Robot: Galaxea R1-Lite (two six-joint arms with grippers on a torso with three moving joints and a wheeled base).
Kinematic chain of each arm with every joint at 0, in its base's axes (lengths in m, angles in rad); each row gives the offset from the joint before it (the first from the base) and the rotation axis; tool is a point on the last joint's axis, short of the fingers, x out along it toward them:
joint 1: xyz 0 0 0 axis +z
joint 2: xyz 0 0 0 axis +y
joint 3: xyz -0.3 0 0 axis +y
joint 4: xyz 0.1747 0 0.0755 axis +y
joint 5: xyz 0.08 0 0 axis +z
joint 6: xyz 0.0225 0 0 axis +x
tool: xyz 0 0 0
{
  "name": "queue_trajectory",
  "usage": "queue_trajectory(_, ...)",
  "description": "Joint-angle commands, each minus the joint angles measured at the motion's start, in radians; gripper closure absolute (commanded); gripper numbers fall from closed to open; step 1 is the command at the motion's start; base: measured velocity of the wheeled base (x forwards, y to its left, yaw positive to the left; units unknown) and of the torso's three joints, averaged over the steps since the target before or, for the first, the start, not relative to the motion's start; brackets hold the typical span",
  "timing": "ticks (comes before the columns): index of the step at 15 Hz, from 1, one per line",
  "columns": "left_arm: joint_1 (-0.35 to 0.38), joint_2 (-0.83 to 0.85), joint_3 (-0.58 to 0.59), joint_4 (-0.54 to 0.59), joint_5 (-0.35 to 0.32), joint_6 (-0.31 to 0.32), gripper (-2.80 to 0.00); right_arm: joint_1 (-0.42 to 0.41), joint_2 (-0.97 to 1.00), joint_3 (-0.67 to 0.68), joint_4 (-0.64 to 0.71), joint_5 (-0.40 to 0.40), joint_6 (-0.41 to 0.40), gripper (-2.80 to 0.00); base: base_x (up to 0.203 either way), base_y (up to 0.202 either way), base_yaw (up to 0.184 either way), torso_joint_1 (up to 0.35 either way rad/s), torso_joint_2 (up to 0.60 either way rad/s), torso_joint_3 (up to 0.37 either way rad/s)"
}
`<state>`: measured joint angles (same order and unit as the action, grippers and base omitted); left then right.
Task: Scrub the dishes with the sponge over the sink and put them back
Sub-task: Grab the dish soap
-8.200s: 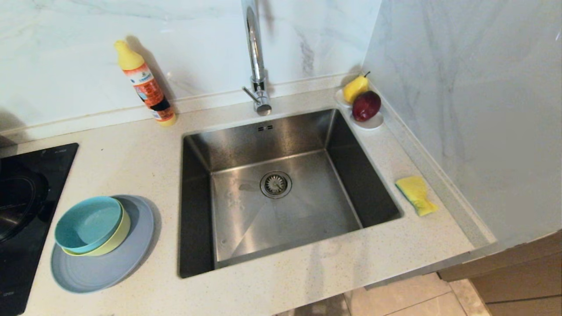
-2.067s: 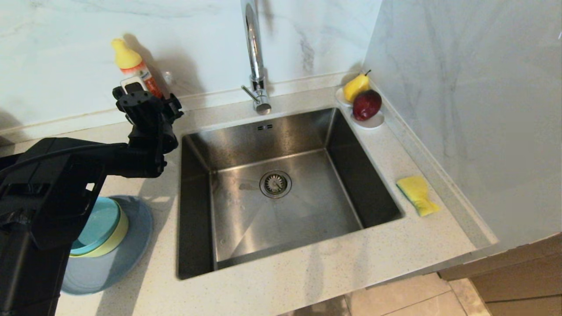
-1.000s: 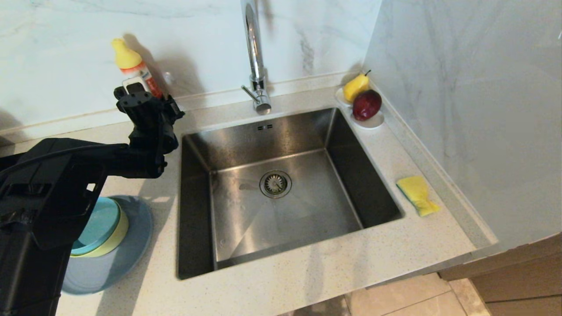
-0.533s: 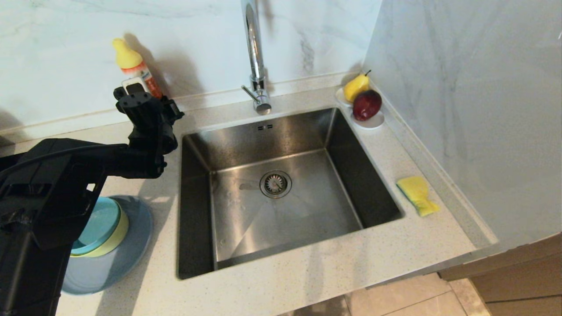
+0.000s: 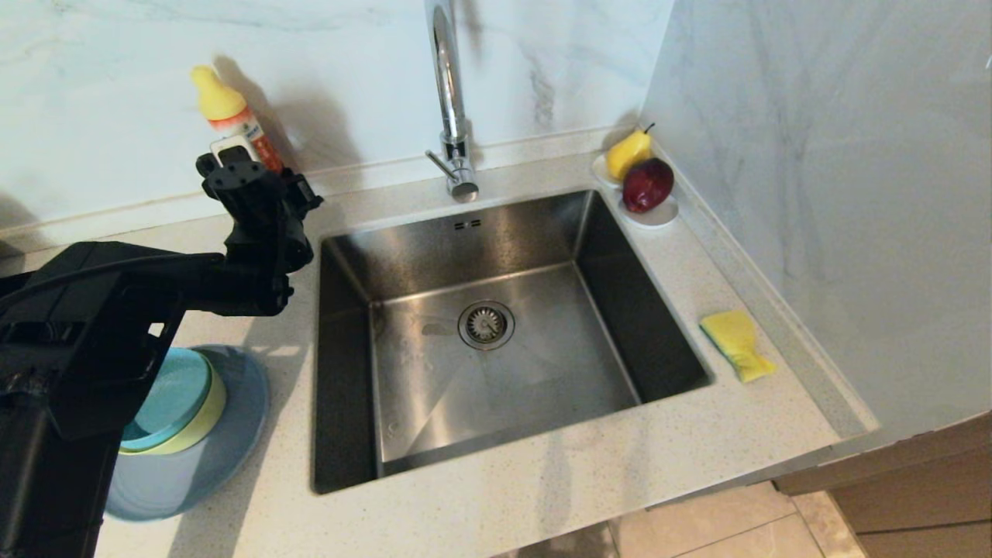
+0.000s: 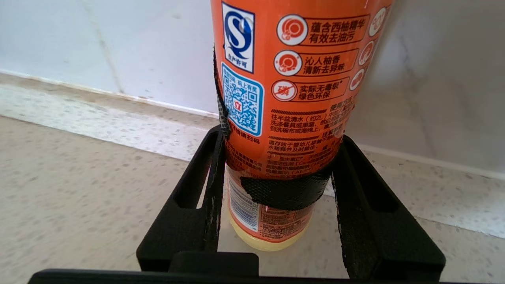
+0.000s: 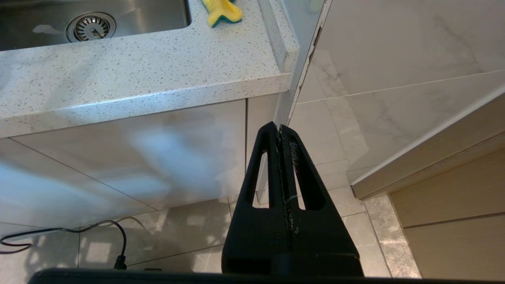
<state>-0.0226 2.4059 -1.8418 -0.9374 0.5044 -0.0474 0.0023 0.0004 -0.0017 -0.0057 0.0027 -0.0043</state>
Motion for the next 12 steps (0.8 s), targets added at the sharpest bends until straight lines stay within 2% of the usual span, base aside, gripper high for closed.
queue_trajectory(1, 0.000, -0.067, 0.078, -0.021, 0.006, 0.001, 0.00, 0.000, 0.000, 0.000, 0.000, 0.000, 0.000, 0.00, 0.000, 0.000, 0.000, 0.000, 0.00, 0.000)
queue_trajectory(6, 0.000, -0.177, 0.273, -0.105, 0.006, 0.005, 0.00, 0.000, 0.000, 0.000, 0.000, 0.000, 0.000, 0.00, 0.000, 0.000, 0.000, 0.000, 0.00, 0.000)
queue_trajectory(12, -0.018, -0.364, 0.348, -0.094, 0.005, 0.008, 0.00, 0.001, -0.001, 0.000, 0.000, 0.000, 0.000, 0.00, 0.000, 0.000, 0.000, 0.000, 0.00, 0.000)
